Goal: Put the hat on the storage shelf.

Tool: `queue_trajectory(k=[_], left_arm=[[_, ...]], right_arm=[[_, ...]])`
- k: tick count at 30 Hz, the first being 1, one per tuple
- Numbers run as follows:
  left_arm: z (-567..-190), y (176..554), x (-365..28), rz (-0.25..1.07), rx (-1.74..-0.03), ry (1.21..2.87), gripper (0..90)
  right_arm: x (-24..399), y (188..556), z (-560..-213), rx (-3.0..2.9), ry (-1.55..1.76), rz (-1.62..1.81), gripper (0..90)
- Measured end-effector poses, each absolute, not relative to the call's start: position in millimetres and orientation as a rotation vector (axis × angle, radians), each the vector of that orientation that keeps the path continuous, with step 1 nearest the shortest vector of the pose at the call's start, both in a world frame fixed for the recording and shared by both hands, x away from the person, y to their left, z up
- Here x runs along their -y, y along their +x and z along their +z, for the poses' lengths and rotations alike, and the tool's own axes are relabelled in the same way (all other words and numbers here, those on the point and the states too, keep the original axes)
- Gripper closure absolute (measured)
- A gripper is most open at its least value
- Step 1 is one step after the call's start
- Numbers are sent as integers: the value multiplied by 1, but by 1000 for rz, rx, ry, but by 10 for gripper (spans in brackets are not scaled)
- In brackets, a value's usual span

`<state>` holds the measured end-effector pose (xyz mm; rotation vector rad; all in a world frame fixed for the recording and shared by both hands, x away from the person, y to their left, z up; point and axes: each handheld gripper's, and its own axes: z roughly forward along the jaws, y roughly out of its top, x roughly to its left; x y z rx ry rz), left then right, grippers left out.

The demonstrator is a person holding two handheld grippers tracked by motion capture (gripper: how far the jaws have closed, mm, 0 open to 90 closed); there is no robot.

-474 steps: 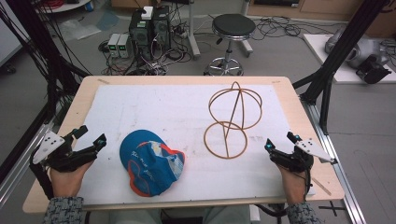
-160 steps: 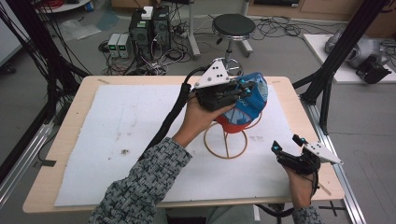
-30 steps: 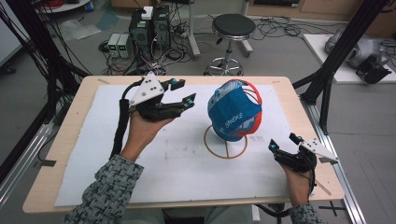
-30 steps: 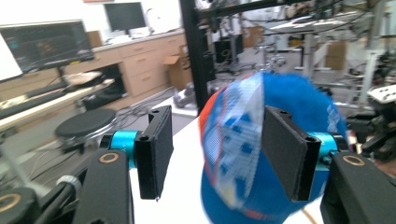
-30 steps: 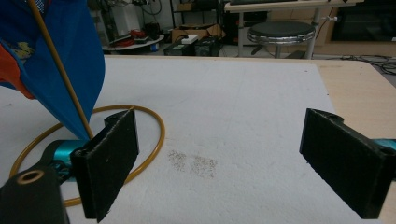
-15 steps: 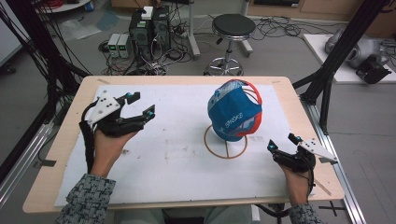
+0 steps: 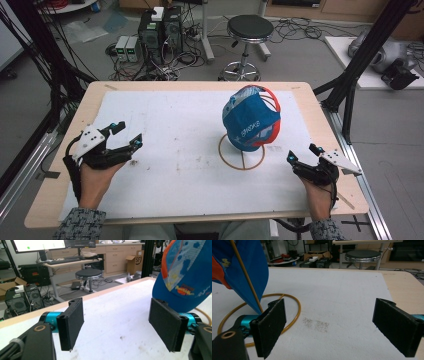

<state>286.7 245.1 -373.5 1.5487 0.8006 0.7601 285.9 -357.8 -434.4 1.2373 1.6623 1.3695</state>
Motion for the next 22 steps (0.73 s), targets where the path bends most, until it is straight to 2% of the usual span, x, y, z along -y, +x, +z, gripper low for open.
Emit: queue_trajectory(k=[22], left_arm=[[-413, 275, -269, 771, -892, 1564, 255]], right_arm=[[356, 285, -434, -1671, 1228, 1358, 109]])
